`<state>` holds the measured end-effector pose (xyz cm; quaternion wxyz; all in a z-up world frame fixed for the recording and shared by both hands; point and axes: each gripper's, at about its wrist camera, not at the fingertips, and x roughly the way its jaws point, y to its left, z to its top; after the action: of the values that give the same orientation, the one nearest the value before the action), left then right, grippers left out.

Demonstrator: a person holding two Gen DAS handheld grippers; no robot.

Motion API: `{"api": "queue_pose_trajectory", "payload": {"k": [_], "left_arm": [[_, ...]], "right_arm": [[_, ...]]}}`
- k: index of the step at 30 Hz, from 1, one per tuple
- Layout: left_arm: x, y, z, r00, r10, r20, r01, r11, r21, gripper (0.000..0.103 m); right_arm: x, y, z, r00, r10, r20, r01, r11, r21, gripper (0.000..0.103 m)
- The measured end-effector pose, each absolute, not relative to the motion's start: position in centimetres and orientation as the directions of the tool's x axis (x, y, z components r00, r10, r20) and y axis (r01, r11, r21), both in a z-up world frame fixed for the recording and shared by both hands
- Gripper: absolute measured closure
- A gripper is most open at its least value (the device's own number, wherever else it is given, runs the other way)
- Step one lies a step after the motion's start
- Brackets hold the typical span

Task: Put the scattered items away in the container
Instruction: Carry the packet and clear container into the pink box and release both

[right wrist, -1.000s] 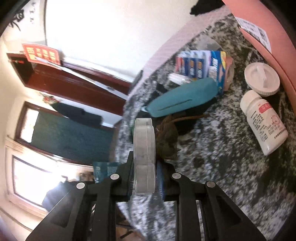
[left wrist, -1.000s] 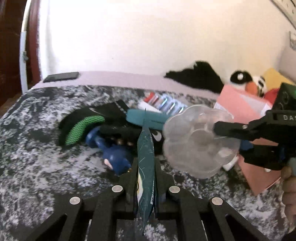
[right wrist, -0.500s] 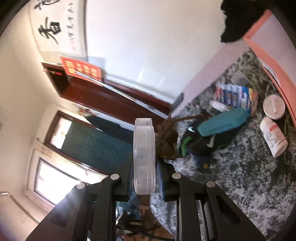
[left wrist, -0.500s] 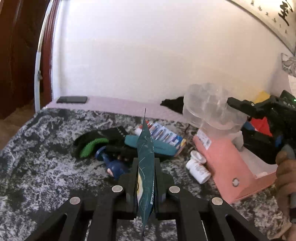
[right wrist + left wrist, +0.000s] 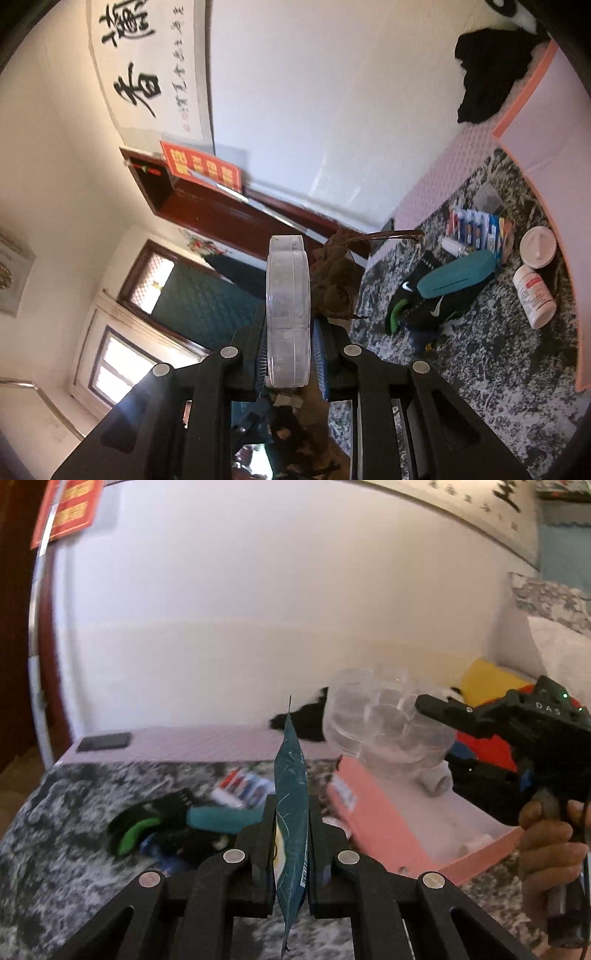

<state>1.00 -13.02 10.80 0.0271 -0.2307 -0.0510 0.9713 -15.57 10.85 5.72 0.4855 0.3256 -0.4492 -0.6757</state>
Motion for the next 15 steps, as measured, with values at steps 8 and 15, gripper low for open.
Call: {"api": "queue_pose_trajectory", "payload": {"k": [8,15], "left_arm": [[-4.2,-4.6,12.3,-0.878,0.203,-0.434,-0.183,-0.979,-0.088,0.096],[-9.9,2.2,12.1,-0.841,0.299,-0.452,-0.294,-0.952,-0.083,0.096]], "right_arm": [[-14.9,19.6,8.6,-0.471,-0.879,0.071,0.410,-0.147,0.900,0.080],[-14.2,28.2,10.2,-0.686,-0.727,0.031,0.400,-0.341,0.851,0.080]]}}
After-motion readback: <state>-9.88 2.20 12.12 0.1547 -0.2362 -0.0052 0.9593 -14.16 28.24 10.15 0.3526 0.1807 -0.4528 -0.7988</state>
